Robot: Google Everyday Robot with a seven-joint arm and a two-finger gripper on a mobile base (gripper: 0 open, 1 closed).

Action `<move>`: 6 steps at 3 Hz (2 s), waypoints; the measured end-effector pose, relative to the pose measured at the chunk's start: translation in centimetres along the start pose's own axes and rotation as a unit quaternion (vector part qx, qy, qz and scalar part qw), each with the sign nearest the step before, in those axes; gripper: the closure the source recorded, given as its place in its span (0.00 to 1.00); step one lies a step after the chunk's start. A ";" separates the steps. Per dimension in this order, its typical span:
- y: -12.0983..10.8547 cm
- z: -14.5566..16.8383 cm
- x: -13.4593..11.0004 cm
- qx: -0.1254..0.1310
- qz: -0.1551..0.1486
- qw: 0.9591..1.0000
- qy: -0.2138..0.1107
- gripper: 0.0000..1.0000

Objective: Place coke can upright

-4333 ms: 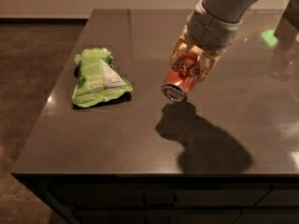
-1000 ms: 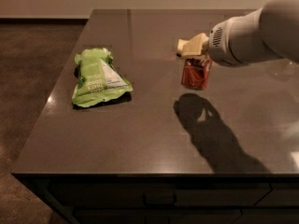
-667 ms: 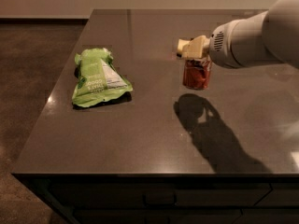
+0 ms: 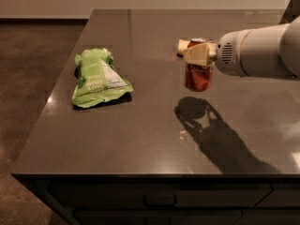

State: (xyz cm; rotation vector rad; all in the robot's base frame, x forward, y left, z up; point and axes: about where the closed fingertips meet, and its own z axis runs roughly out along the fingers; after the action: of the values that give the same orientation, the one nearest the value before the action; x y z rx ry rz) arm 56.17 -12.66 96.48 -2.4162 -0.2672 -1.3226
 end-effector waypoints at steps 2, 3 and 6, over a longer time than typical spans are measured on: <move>-0.2 0.2 -2.3 0.058 -0.052 0.996 0.033 1.00; -0.2 0.6 -3.5 0.089 -0.065 0.992 0.059 1.00; -0.5 2.6 -6.1 0.158 -0.080 0.977 0.118 0.59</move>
Offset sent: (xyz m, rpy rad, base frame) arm -0.0203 -0.0011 -0.0444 0.0190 -0.2001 0.2280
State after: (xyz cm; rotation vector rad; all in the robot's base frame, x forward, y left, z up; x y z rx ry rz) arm 54.64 -11.06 90.19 -1.9885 -0.5707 -1.4922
